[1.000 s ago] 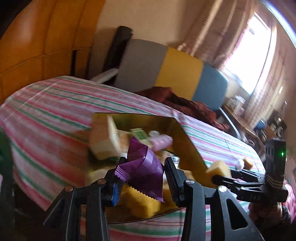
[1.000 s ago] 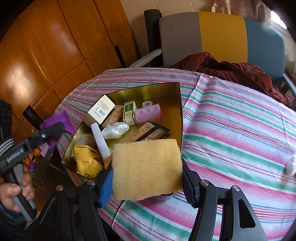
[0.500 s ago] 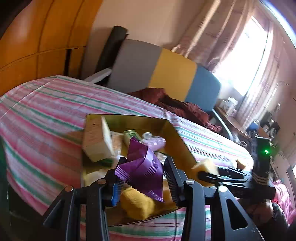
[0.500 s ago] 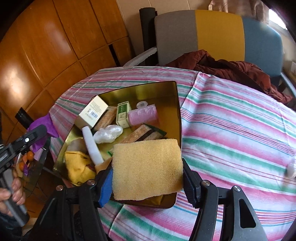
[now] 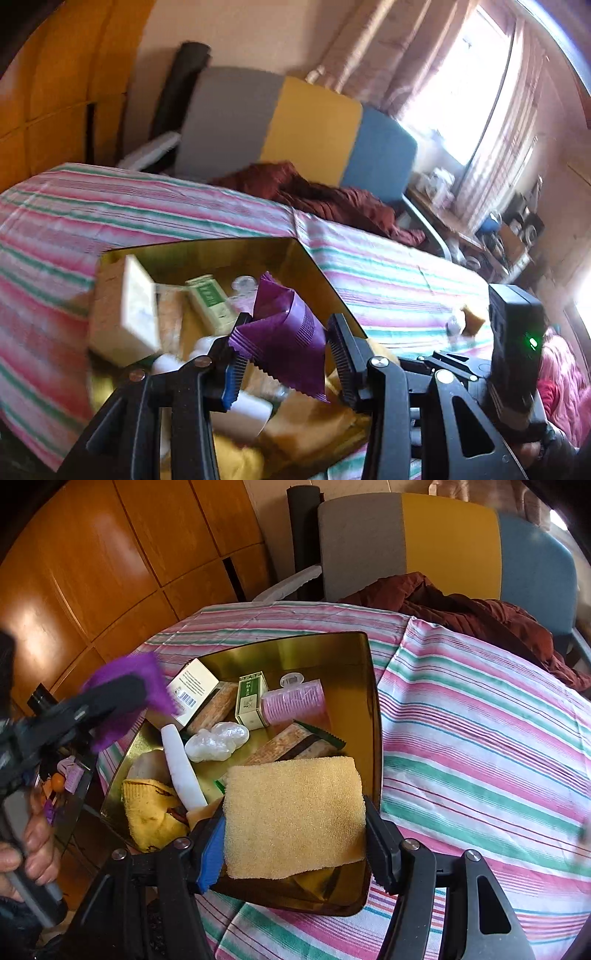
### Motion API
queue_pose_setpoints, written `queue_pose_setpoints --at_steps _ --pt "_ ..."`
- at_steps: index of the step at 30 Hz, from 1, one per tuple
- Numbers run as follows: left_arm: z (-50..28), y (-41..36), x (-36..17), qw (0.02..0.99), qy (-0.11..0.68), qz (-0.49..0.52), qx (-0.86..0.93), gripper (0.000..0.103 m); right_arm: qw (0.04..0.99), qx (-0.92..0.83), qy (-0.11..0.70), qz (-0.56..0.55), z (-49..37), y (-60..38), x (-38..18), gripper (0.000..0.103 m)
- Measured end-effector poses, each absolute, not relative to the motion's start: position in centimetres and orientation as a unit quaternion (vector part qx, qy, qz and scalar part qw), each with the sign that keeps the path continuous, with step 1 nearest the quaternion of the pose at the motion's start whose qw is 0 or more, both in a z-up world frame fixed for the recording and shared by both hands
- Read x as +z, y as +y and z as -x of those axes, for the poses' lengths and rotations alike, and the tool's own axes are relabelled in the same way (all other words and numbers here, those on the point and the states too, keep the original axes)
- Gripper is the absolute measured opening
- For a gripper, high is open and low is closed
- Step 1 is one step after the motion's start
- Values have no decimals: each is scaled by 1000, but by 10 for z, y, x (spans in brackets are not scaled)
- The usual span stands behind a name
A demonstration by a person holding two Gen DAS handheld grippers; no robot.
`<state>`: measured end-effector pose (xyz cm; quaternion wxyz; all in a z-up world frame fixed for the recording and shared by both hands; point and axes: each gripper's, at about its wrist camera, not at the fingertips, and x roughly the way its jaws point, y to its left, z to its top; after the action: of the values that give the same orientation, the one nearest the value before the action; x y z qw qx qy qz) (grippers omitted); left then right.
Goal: Organize objects
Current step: 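Carry the purple packet and yellow sponge into the gold tray and release, then move both grippers back toward the cotton ball and last yellow sponge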
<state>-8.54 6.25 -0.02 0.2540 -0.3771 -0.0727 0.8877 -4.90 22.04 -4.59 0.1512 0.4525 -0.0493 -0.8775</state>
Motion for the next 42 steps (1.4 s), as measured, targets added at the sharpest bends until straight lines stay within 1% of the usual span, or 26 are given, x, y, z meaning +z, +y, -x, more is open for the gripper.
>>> queue_pose_setpoints --at_steps 1,3,4,5,7,10,12,14,16,21,24,33,42 --pt "92 68 -3 254 -70 381 886 43 153 -877 -48 -453 50 219 -47 65" --pt "106 76 -11 253 -70 401 878 47 156 -875 -48 -455 53 218 -49 65" --pt "110 77 -13 250 -75 407 875 51 158 -874 -48 -457 54 217 -50 65" --pt "115 76 -16 240 -85 413 874 52 158 -873 -48 -459 55 216 -51 67" --pt "117 71 -21 233 -100 421 871 53 156 -872 -48 -461 57 216 -54 69" --pt "112 62 -22 220 -105 422 873 53 156 -870 -52 -464 57 216 -58 78" --pt "107 57 -24 213 -105 425 873 53 160 -870 -58 -463 55 217 -58 81" --pt "101 51 -25 203 -105 426 875 53 165 -869 -62 -462 53 216 -56 88" --pt "93 47 -25 196 -104 426 877 53 169 -870 -68 -459 50 217 -54 93" --pt "79 42 -23 181 -94 422 883 53 168 -872 -73 -454 43 218 -49 96" --pt "71 41 -21 174 -88 420 886 53 167 -873 -77 -452 39 218 -47 102" --pt "52 39 -13 155 -62 406 898 53 152 -877 -82 -448 32 221 -45 103" --pt "39 42 -3 152 -40 391 907 53 142 -887 -63 -434 24 216 -35 103"
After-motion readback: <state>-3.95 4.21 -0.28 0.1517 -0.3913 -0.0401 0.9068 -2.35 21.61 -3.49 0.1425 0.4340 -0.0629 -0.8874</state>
